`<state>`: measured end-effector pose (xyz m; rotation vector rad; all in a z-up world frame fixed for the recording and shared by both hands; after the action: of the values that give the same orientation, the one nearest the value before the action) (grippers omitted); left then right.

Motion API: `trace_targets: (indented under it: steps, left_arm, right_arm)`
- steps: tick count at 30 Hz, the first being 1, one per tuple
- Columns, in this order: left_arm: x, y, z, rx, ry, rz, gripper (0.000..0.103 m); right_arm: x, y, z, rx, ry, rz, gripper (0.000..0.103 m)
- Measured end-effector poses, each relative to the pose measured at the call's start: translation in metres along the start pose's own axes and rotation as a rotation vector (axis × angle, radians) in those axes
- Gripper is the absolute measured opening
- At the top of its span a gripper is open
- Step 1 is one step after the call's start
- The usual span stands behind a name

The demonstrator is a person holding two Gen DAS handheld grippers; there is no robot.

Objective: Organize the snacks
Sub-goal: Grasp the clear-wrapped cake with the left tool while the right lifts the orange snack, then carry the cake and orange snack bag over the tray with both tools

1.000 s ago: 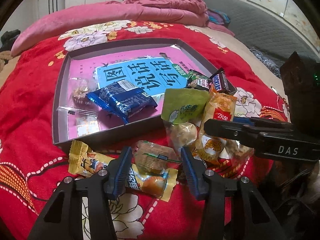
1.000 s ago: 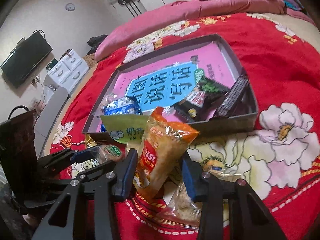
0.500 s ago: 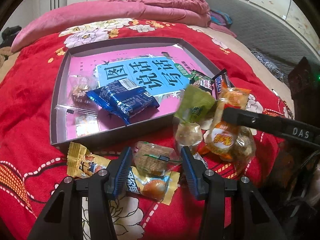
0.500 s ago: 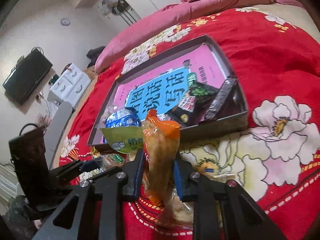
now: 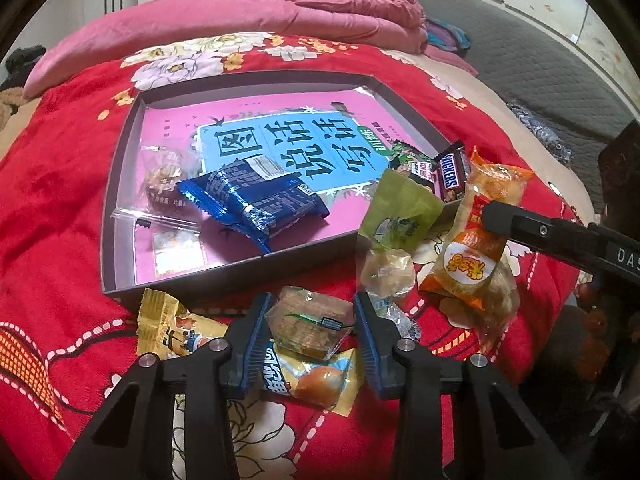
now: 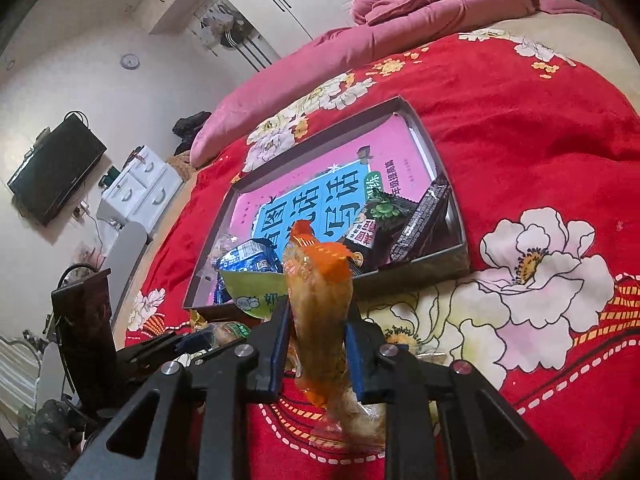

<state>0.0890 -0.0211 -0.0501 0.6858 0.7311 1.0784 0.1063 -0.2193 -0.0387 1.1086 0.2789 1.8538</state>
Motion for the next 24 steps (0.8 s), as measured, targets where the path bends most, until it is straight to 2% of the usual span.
trace_targets:
  steps: [11, 24]
  left_arm:
    - [0.001, 0.010, 0.001, -0.016, 0.016, -0.028, 0.038]
    - [0.009, 0.038, 0.010, -0.122, 0.061, -0.067, 0.038]
  right_arm:
    - [0.003, 0.004, 0.001, -0.014, 0.011, -0.013, 0.025]
    - [0.009, 0.014, 0.007, -0.041, 0.018, -0.004, 0.025]
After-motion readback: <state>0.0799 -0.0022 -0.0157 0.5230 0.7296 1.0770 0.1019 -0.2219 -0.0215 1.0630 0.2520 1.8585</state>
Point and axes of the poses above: each gripper's, at about its wrist camera, not at the fingertips, and y roughly against the way its jaws point, x to its left, z to its top, the point moved 2 cm from there along -y, roughly the way its jaws point, and after that the axes turned 2 degrees about -x, right-handed, at the moved point
